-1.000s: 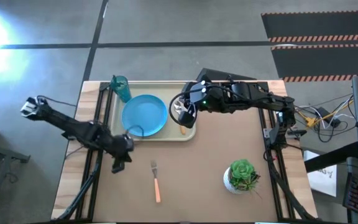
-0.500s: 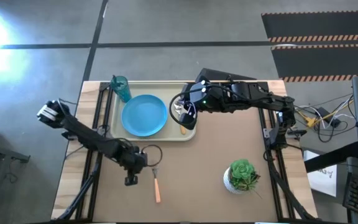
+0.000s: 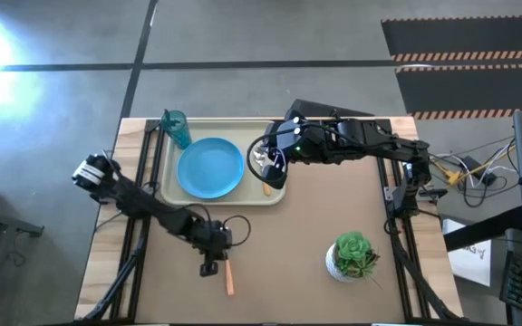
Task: Pick and place plate/cup/fork/spoon on tray
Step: Put the fork on the white serving tray to the right of the light blue plate
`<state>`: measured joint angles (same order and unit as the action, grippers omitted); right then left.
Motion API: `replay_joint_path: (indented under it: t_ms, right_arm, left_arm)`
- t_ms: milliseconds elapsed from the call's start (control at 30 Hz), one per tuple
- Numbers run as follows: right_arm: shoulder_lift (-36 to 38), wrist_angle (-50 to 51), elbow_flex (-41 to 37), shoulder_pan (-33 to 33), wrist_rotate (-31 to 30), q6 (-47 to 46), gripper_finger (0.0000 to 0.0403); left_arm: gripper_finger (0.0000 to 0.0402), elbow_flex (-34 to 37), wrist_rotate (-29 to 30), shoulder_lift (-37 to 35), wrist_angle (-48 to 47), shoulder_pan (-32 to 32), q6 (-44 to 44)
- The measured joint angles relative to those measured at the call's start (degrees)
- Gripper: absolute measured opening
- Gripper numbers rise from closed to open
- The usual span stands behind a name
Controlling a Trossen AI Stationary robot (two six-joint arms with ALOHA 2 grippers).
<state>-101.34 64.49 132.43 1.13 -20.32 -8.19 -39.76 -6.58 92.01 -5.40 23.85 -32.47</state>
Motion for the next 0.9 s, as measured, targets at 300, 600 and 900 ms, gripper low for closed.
replay_joint_path:
  t_ms: [300, 600, 900]
  right_arm:
    - [0.0, 0.0, 0.0, 0.1, 1.1, -0.3, 0.0009]
    - [0.2, 0.2, 0.0, 0.1, 1.1, -0.3, 0.0009]
    - [1.1, 1.8, 0.0, 0.1, 1.3, -0.2, 0.0009]
  left_arm:
    - [0.0000, -0.1, 1.8, 0.7, 6.0, -6.0, 6.2]
    - [0.0000, -1.2, -3.4, -0.1, 4.5, -8.5, 7.5]
    - [0.0000, -3.0, -1.7, -6.6, -9.2, -4.1, 3.8]
